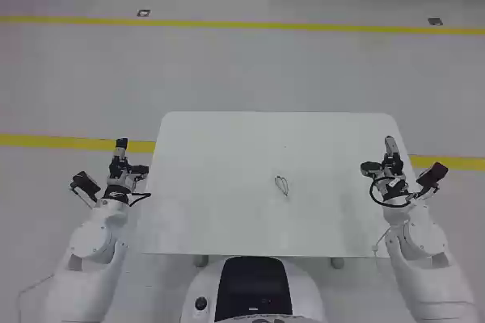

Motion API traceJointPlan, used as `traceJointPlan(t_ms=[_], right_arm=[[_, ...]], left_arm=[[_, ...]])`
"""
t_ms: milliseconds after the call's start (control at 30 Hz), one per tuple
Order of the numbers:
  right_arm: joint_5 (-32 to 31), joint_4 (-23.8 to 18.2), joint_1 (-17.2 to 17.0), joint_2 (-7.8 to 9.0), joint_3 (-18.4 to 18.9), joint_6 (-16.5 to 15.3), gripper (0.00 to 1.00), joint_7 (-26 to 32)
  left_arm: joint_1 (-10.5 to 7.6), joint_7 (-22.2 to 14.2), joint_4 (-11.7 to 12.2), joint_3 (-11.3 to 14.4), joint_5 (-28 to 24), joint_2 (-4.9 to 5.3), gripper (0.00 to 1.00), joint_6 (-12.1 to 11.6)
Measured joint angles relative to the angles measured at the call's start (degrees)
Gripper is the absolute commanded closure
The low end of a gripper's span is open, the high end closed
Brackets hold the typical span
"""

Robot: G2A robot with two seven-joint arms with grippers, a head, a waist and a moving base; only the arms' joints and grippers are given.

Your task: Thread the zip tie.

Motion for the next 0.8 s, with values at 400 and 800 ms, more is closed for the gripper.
traceJointPlan(t_ms=[400, 800], right_arm=[[-4.31, -0.37, 0.26, 0.39, 1.05, -0.93, 0.00, -0.23], [-31.68, -0.89, 2.84, 1.00, -2.84, 6.50, 0.00, 4.10]], left_arm=[[0.00, 0.00, 0.00, 0.00, 0.00, 0.00, 0.00, 0.00], [0.00, 0.00, 0.00, 0.00, 0.00, 0.00, 0.00, 0.00]])
